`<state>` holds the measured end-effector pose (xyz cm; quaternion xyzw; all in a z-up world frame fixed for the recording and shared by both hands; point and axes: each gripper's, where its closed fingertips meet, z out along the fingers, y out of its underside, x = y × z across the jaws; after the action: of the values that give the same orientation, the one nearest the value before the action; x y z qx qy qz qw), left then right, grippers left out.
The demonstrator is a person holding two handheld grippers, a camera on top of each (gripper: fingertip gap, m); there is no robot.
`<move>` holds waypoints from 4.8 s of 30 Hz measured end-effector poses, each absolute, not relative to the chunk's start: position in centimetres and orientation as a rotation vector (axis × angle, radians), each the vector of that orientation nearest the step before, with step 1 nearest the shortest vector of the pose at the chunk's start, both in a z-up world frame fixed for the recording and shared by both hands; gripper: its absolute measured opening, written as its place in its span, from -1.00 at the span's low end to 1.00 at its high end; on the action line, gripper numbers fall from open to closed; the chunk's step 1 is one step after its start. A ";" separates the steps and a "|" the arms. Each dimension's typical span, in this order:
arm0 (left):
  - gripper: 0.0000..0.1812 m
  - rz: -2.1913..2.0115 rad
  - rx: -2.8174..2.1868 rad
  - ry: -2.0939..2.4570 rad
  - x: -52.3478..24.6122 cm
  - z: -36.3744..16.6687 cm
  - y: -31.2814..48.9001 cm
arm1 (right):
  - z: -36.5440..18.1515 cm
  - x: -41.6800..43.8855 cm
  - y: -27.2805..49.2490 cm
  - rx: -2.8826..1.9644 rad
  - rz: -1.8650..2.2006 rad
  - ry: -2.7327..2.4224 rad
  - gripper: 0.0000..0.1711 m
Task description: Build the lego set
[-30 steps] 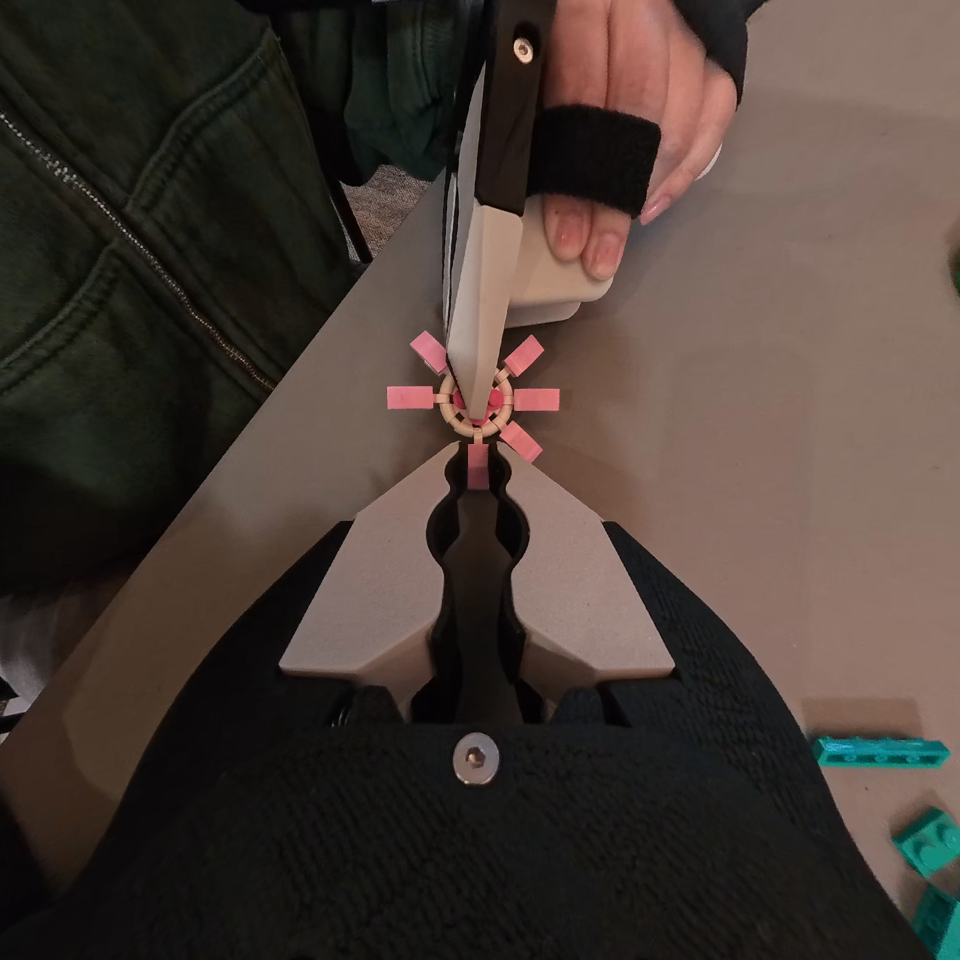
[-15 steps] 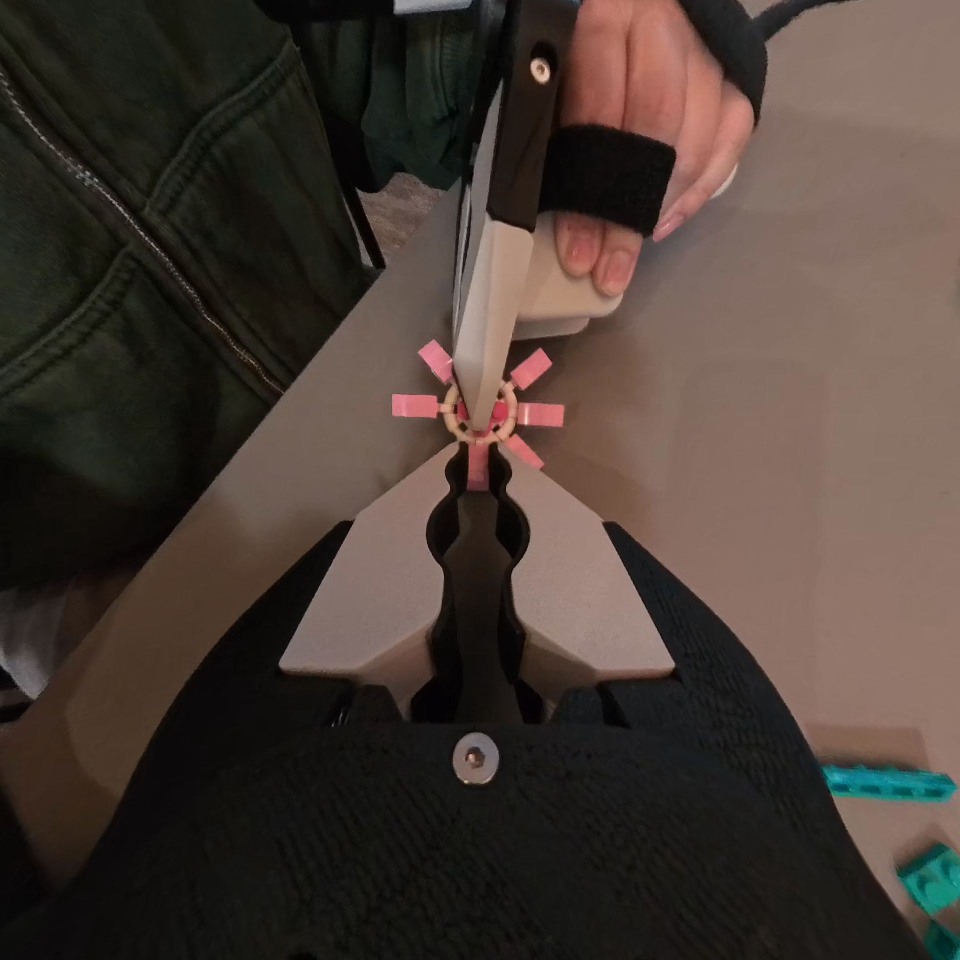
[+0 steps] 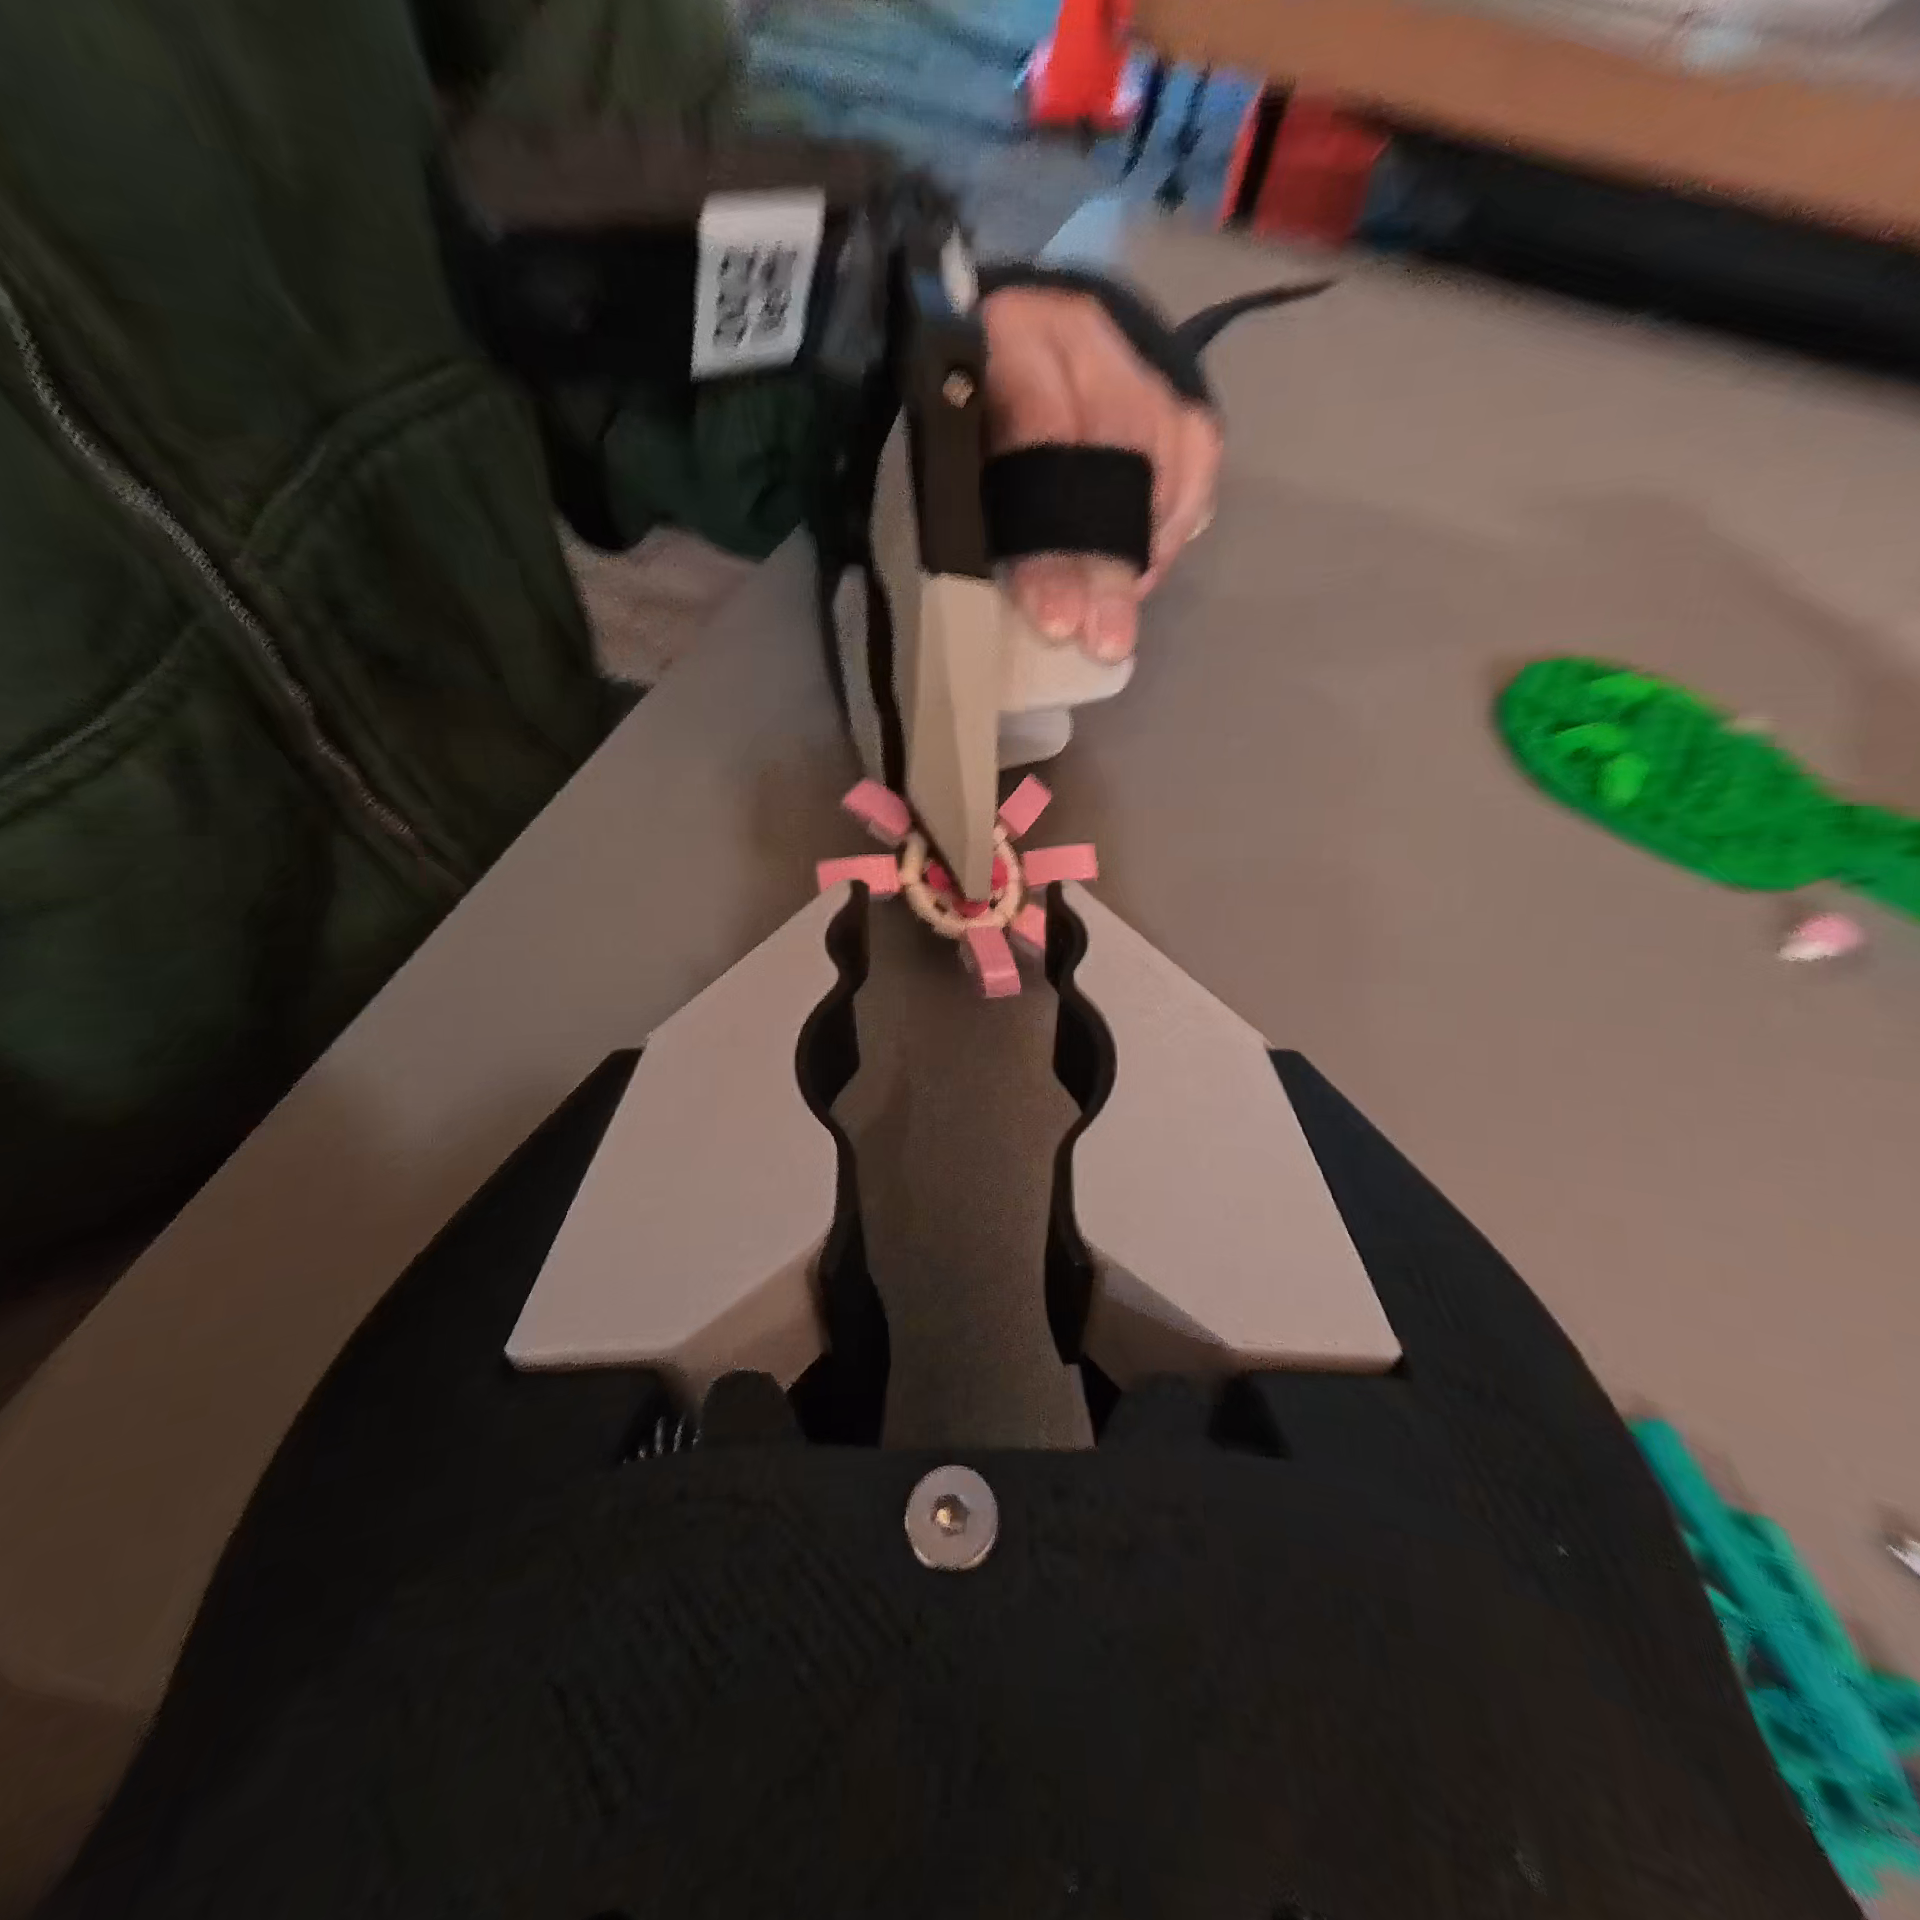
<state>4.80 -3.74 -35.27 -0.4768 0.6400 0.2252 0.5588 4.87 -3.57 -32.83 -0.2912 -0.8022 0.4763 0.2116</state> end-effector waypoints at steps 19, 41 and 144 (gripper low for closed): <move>-0.91 1.015 -1.174 1.298 -0.9 -32.5 -0.5 | -25.7 -0.1 0.2 -0.569 0.680 -1.486 -0.67; -0.91 1.248 -1.135 1.372 -1.3 -32.9 -0.7 | -23.5 -1.7 5.8 -0.898 0.800 -1.051 -0.91; -0.20 0.537 -1.291 0.923 -1.2 -29.7 -0.8 | -29.6 -2.3 -3.3 -0.495 0.763 -1.758 -0.95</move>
<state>-1.22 -0.85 -29.68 -0.5725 0.4095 0.2383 0.6692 -2.32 -3.25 -29.62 -0.2089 -0.7424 0.3222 0.5489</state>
